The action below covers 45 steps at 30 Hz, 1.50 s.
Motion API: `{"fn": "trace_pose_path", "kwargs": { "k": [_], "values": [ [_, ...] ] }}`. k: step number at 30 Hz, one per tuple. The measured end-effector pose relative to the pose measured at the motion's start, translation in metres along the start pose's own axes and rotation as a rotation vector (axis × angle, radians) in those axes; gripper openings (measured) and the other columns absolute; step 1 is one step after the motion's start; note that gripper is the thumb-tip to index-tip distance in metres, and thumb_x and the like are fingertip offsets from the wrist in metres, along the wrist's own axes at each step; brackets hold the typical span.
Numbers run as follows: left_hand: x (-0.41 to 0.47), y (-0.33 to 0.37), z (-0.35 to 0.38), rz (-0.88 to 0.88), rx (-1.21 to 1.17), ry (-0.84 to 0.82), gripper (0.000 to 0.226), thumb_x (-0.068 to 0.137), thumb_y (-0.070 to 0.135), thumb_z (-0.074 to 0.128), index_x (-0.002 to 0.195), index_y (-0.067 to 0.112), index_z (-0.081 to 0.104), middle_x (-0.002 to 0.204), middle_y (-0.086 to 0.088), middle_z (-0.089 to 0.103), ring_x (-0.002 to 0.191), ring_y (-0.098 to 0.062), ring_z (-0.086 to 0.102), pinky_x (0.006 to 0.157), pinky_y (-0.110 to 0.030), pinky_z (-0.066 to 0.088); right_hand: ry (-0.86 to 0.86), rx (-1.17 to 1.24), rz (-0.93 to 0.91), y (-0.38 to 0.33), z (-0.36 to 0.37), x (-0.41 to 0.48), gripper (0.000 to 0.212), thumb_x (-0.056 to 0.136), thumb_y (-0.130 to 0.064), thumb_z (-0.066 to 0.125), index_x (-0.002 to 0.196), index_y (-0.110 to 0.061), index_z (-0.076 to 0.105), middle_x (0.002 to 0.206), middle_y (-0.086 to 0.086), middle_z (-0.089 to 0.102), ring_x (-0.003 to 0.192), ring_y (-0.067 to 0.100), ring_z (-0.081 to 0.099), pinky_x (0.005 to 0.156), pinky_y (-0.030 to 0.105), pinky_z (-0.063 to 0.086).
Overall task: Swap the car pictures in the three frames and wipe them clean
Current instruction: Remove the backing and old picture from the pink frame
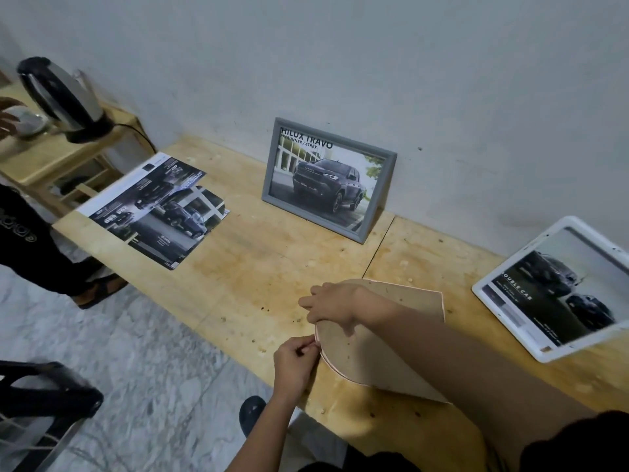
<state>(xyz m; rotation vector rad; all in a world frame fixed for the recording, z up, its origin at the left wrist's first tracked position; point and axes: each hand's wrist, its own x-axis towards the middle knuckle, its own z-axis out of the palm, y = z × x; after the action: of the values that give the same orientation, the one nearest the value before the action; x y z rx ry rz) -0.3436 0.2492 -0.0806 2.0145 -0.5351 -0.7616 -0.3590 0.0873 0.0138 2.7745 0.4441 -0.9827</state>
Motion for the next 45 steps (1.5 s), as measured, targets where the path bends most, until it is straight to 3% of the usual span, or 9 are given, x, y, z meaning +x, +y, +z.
{"fn": "trace_pose_path", "kwargs": {
  "k": [7, 10, 18, 23, 28, 32, 38, 42, 45],
  "values": [
    [-0.001, 0.008, 0.001, 0.035, 0.009, 0.029, 0.012, 0.083, 0.011, 0.064, 0.084, 0.012, 0.076, 0.076, -0.001, 0.07, 0.071, -0.014, 0.061, 0.063, -0.024, 0.045, -0.059, 0.003, 0.006, 0.004, -0.002, -0.001, 0.063, 0.068, -0.031, 0.081, 0.119, -0.013, 0.049, 0.124, 0.004, 0.041, 0.107, 0.026, 0.042, 0.082, 0.039, 0.046],
    [-0.001, 0.006, 0.001, 0.031, 0.023, 0.011, 0.013, 0.081, 0.011, 0.063, 0.075, 0.008, 0.075, 0.072, -0.003, 0.068, 0.068, -0.014, 0.059, 0.062, -0.025, 0.044, -0.054, 0.035, 0.055, 0.011, -0.006, -0.006, 0.056, 0.067, -0.03, 0.082, 0.11, -0.012, 0.05, 0.111, 0.007, 0.055, 0.102, 0.028, 0.05, 0.083, 0.042, 0.047],
    [0.011, 0.005, 0.0, 0.012, 0.103, 0.048, 0.019, 0.073, 0.006, 0.056, 0.057, -0.005, 0.056, 0.059, -0.024, 0.049, 0.052, -0.018, 0.039, 0.05, -0.031, 0.032, -0.022, 0.112, 0.186, 0.022, -0.018, -0.028, 0.04, 0.073, -0.034, 0.076, 0.102, -0.019, 0.052, 0.104, 0.0, 0.057, 0.101, 0.024, 0.046, 0.096, 0.043, 0.038],
    [0.029, 0.022, -0.022, 0.168, 0.231, 0.045, 0.04, 0.074, -0.002, 0.053, 0.043, 0.012, 0.032, 0.045, -0.001, 0.023, 0.045, -0.015, 0.022, 0.048, -0.027, 0.017, 0.165, 0.275, 0.334, 0.033, -0.033, -0.067, 0.04, 0.072, -0.035, 0.076, 0.094, -0.018, 0.047, 0.103, -0.002, 0.055, 0.099, 0.018, 0.044, 0.091, 0.037, 0.03],
    [0.064, 0.03, -0.045, 0.22, 0.322, -0.034, 0.032, 0.076, 0.001, 0.056, 0.046, 0.003, 0.046, 0.048, -0.007, 0.035, 0.046, -0.018, 0.03, 0.048, -0.029, 0.019, 0.513, 0.664, 0.685, 0.047, -0.03, -0.118, 0.04, 0.07, -0.04, 0.078, 0.078, -0.031, 0.04, 0.081, -0.016, 0.043, 0.086, 0.012, 0.041, 0.073, 0.03, 0.027],
    [0.093, 0.029, -0.065, 0.242, 0.34, -0.076, 0.021, 0.078, 0.007, 0.059, 0.058, 0.001, 0.059, 0.068, -0.014, 0.055, 0.061, -0.028, 0.05, 0.055, -0.035, 0.038, 0.761, 1.038, 1.092, 0.034, 0.005, -0.142, 0.044, 0.069, -0.043, 0.078, 0.085, -0.02, 0.044, 0.082, -0.008, 0.048, 0.084, 0.02, 0.049, 0.065, 0.031, 0.033],
    [0.12, 0.026, -0.098, 0.31, 0.406, -0.12, 0.022, 0.08, 0.008, 0.057, 0.058, 0.006, 0.059, 0.07, -0.015, 0.054, 0.064, -0.029, 0.049, 0.057, -0.038, 0.039, 0.869, 1.457, 1.699, -0.036, 0.07, -0.152, 0.049, 0.074, -0.039, 0.074, 0.108, -0.011, 0.052, 0.108, 0.006, 0.058, 0.09, 0.021, 0.051, 0.075, 0.035, 0.041],
    [0.133, 0.022, -0.117, 0.327, 0.388, -0.145, 0.023, 0.079, 0.003, 0.057, 0.06, 0.013, 0.051, 0.069, -0.017, 0.052, 0.063, -0.027, 0.046, 0.058, -0.033, 0.034, 0.834, 1.64, 2.085, -0.08, 0.093, -0.139, 0.058, 0.081, -0.046, 0.064, 0.123, -0.008, 0.051, 0.128, 0.015, 0.054, 0.108, 0.034, 0.052, 0.089, 0.043, 0.043],
    [0.142, 0.013, -0.125, 0.36, 0.429, -0.208, 0.021, 0.078, 0.005, 0.058, 0.059, 0.012, 0.054, 0.071, -0.019, 0.057, 0.066, -0.025, 0.048, 0.058, -0.035, 0.034, 0.945, 1.913, 2.364, -0.108, 0.1, -0.116, 0.066, 0.088, -0.049, 0.054, 0.134, -0.004, 0.043, 0.135, 0.02, 0.048, 0.117, 0.041, 0.048, 0.096, 0.048, 0.04]
  ]
}}
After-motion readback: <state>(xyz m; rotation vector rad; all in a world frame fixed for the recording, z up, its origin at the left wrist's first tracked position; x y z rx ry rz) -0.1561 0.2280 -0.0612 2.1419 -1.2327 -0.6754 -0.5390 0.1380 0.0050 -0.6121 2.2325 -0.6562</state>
